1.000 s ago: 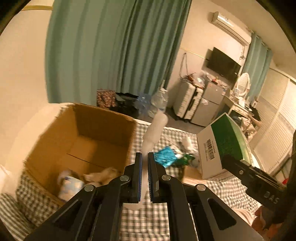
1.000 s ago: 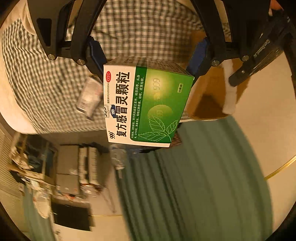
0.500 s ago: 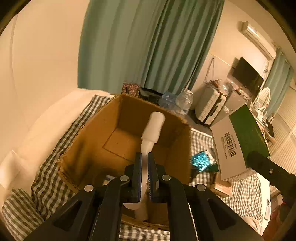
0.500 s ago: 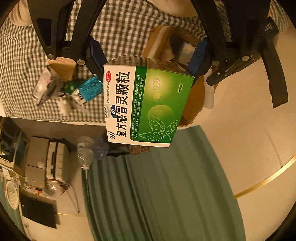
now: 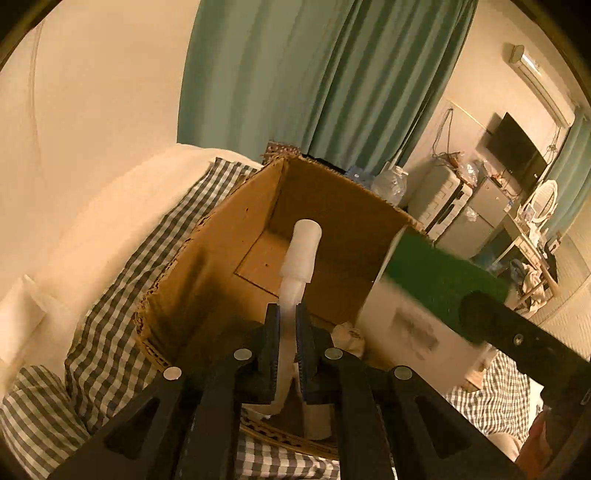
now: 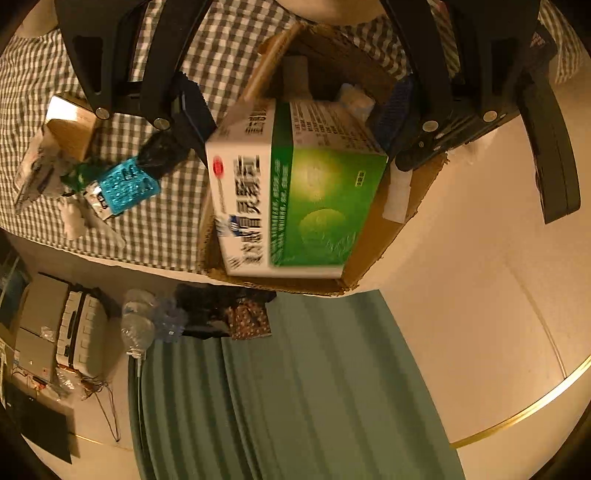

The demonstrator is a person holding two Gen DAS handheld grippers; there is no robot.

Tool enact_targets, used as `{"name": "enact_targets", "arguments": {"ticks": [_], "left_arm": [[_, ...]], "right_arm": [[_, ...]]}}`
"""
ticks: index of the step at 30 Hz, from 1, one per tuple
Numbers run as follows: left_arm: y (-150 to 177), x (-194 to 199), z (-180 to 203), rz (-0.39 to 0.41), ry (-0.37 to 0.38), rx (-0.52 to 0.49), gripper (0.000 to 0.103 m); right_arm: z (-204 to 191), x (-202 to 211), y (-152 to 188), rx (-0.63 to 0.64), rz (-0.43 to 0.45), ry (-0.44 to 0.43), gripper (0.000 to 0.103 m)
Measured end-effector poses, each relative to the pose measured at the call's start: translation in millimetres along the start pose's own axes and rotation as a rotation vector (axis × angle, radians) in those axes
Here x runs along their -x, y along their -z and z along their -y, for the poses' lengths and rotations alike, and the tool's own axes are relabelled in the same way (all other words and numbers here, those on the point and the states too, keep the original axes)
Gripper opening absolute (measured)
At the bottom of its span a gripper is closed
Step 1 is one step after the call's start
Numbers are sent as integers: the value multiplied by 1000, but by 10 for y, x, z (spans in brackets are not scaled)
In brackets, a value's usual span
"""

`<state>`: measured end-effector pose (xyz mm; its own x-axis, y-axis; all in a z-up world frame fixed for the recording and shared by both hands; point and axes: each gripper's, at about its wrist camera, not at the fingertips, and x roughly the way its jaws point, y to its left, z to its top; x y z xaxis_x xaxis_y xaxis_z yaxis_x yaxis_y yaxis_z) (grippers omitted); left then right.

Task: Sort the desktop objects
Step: 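Carry the green box and white stick into the cardboard box and release them, then move both open tools back over the bed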

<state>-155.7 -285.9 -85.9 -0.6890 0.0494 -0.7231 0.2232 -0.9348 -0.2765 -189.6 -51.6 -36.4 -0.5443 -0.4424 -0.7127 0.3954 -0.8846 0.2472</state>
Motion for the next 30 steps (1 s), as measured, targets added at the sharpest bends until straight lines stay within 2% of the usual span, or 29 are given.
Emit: {"name": "enact_targets", "arguments": {"ticks": [2,4,6,8,9,12,21,25,27,30], "left_arm": [[6,-29,-13,-6,3,4,14],[12,-45,-15,-9,-6,3,28],[14,-38,-20,-6,-9,6,68],[19,3,-33,18,-18,22,84],[19,28,-32,28,-20,28,88],[12,54,-26,23,-24,36,89],[83,197,114,16,-37,10,91],[153,267,323,15,-18,-16,94],[204,294,479,15,-9,-35,101],[321,321,769,22,12,-71,103]], "right_arm": [[-11,-54,-33,-5,-17,-19,79],[-6,-95,-48,-22,-29,-39,79],[-8,-110,-47,-30,-34,-31,80],[2,-110,-27,-35,-31,-26,80],[10,-105,-22,-39,-31,-25,80],[42,-90,-30,-53,-32,-15,81],[122,228,-89,-57,37,3,82],[340,404,-16,-99,63,36,82],[483,493,41,-119,76,71,83],[798,652,128,-169,97,119,83]]}}
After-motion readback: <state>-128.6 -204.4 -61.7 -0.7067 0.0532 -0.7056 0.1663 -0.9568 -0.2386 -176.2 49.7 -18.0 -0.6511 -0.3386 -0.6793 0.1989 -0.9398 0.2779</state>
